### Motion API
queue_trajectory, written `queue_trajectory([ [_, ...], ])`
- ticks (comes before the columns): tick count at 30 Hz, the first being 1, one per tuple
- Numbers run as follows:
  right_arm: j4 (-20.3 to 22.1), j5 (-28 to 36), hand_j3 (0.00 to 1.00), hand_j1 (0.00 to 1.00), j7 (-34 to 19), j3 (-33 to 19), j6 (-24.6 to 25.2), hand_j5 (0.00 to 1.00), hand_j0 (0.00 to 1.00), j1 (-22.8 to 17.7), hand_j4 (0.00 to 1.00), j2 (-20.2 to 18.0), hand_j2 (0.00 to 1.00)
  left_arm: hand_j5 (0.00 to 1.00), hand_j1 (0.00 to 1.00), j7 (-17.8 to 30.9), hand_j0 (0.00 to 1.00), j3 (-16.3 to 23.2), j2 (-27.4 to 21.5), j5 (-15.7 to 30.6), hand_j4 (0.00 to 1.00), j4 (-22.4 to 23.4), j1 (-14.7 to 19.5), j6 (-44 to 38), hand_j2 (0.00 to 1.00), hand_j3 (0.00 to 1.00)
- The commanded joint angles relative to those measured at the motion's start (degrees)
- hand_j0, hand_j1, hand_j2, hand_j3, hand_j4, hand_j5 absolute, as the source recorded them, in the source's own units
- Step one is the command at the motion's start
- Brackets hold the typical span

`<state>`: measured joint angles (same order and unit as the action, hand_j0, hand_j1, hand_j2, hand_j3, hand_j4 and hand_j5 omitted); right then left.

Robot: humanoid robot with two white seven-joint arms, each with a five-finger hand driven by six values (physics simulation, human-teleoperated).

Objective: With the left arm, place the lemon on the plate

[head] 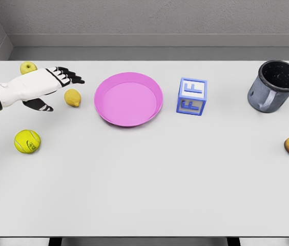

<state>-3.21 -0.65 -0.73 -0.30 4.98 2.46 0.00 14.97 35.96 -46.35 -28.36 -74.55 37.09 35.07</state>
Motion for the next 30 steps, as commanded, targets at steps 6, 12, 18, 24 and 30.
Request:
queue_trajectory([
  [6,-0.1,0.1,1.00,1.00,0.0,-0.1,0.1,1.00,1.00,-0.8,1.00,0.0,1.00,1.00,1.00,0.0,1.00,0.6,0.7,-1.9,1.00,1.3,0.2,-0.1,1.00,1.00],
  [12,-0.1,0.1,1.00,1.00,0.0,-0.1,0.1,1.00,1.00,-0.8,1.00,0.0,1.00,1.00,1.00,-0.2,1.00,3.9,5.0,-4.6,1.00,8.0,5.4,-0.1,1.00,1.00],
  [18,-0.1,0.1,1.00,1.00,0.0,-0.1,0.1,1.00,1.00,-0.8,1.00,0.0,1.00,1.00,1.00,0.2,1.00,4.5,9.4,-10.0,1.00,13.6,7.6,-0.1,1.00,1.00],
  [24,-0.1,0.1,1.00,1.00,0.0,-0.1,0.1,1.00,1.00,-0.8,1.00,0.0,1.00,1.00,1.00,6.6,1.00,4.4,11.1,-10.3,1.00,18.1,10.1,-0.1,1.00,1.00],
  [30,-0.2,0.1,1.00,1.00,0.0,0.0,0.1,1.00,1.00,-0.8,1.00,0.0,1.00,1.00,1.00,6.4,1.00,4.4,13.4,-10.8,1.00,19.5,11.0,-0.1,1.00,1.00],
])
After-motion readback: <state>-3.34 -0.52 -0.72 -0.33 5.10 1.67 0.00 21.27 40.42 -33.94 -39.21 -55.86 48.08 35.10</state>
